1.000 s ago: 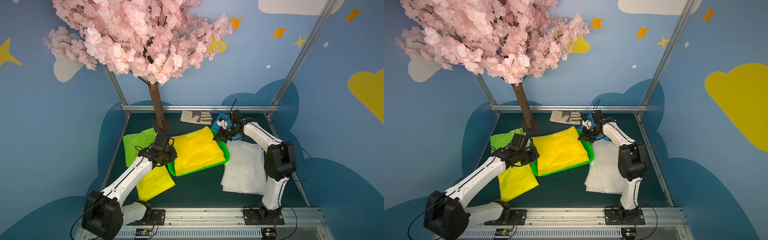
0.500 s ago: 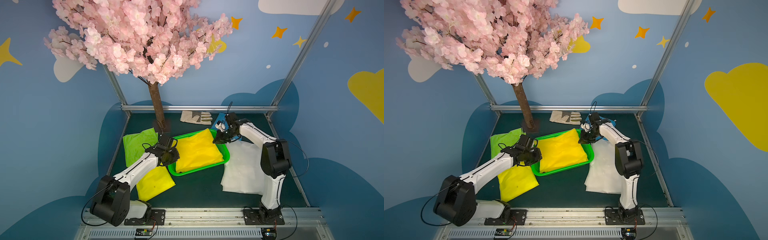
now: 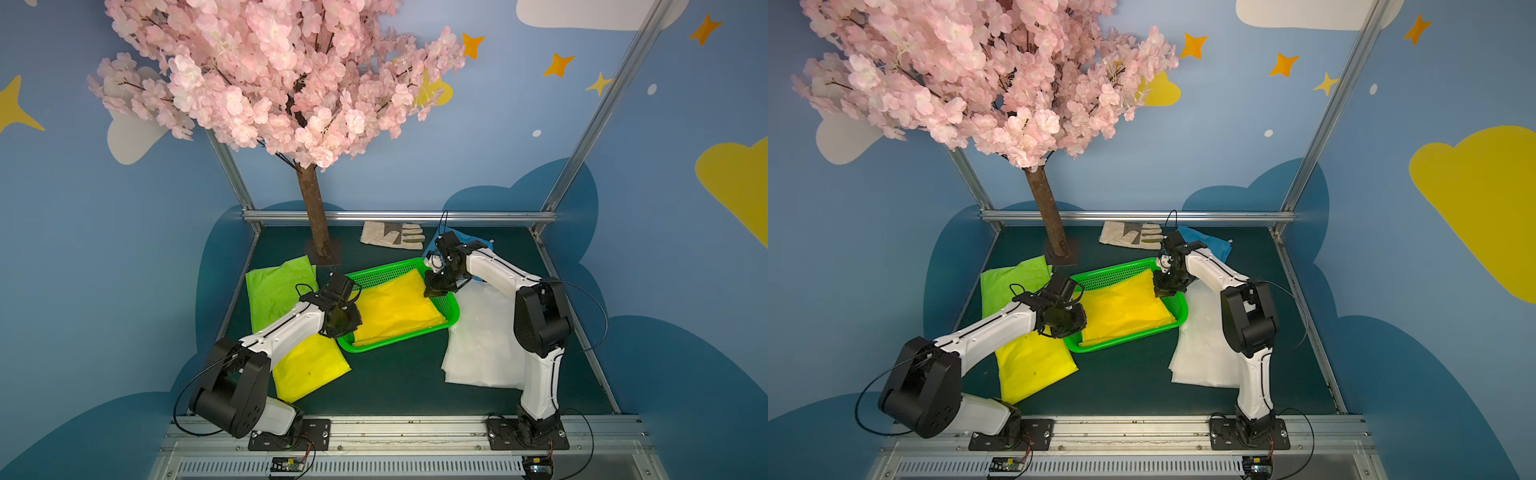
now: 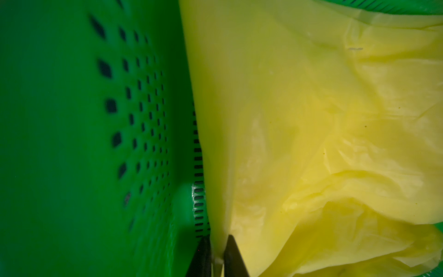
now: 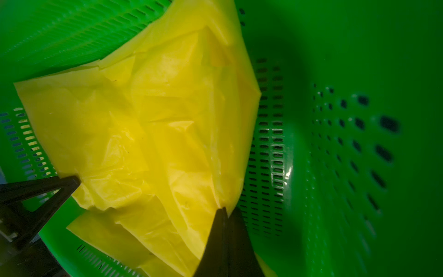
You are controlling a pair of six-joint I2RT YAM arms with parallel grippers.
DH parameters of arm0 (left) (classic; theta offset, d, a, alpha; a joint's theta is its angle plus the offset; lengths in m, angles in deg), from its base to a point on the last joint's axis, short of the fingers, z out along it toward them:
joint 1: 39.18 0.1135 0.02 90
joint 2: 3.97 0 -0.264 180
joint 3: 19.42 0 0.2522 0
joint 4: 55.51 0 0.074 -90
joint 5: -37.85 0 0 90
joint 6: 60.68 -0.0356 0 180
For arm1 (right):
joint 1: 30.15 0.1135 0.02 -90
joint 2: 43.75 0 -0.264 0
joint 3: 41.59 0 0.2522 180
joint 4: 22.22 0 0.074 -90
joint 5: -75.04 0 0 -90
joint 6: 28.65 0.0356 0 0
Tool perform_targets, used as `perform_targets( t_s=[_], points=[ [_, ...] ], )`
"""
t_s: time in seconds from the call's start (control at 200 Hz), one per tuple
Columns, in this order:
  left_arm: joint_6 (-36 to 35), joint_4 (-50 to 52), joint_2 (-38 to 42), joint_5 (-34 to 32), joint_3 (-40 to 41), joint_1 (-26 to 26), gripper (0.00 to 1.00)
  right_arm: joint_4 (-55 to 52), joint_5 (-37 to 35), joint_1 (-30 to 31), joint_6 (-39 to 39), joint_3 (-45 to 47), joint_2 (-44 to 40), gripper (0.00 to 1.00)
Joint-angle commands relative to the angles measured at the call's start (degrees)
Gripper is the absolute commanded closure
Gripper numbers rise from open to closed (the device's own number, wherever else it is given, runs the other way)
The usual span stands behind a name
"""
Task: Put the folded raincoat in the basket
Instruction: Place the raincoat in the basket.
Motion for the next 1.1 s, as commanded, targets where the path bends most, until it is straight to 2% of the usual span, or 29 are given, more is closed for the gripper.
perform_targets(
  t_s=[0.0,0.115,0.17,0.31,0.37,0.415,0.471,0.536,0.586,0.701,0.846,1.096],
  points=[
    [-1.17,4.0,-0.81,-1.51,-2.64,-0.11,0.63,-2.55,-3.14,0.17,0.75,-1.14,0.34,1.0],
    [-1.8,6.11,0.62,-1.77,-4.32,-0.11,0.44,-2.82,-3.84,0.17,0.67,-1.58,-0.52,0.72],
    [-2.11,7.23,1.68,-1.76,-4.97,-0.16,0.38,-3.19,-3.99,0.2,0.5,-2.0,-1.31,0.64],
    [-3.26,10.91,4.01,-1.88,-7.79,-0.12,0.33,-4.76,-5.19,0.24,0.41,-3.36,-3.7,0.6],
    [-3.79,12.53,5.0,-2.12,-8.96,-0.13,0.33,-4.86,-5.79,0.34,0.53,-3.26,-5.3,0.62],
    [-4.19,13.38,5.84,-2.21,-9.67,-0.16,0.34,-4.54,-5.67,0.58,0.74,-3.0,-6.4,0.66],
    [-4.6,13.71,7.1,-1.96,-9.8,-0.12,0.4,-3.83,-3.66,0.98,0.76,-2.72,-7.23,0.72],
    [-5.18,12.67,8.1,-0.6,-9.49,-0.12,0.57,-3.0,-0.7,1.92,0.57,-2.59,-7.33,0.8],
    [-5.56,11.53,8.06,0.95,-9.45,-0.18,0.7,-3.23,-1.04,3.07,0.43,-2.98,-6.91,0.85],
    [-6.44,9.25,5.28,3.28,-10.63,-0.37,0.88,-3.39,-1.9,4.78,0.5,-3.08,-5.19,0.89],
    [-7.82,8.84,-1.13,1.07,-13.11,-0.55,0.97,-2.83,-3.61,6.36,1.02,-2.02,-2.95,0.93],
    [-7.78,9.24,-12.79,-5.4,-16.26,-0.39,0.98,-2.9,-9.46,6.7,1.22,-1.05,1.88,0.99]
  ],
)
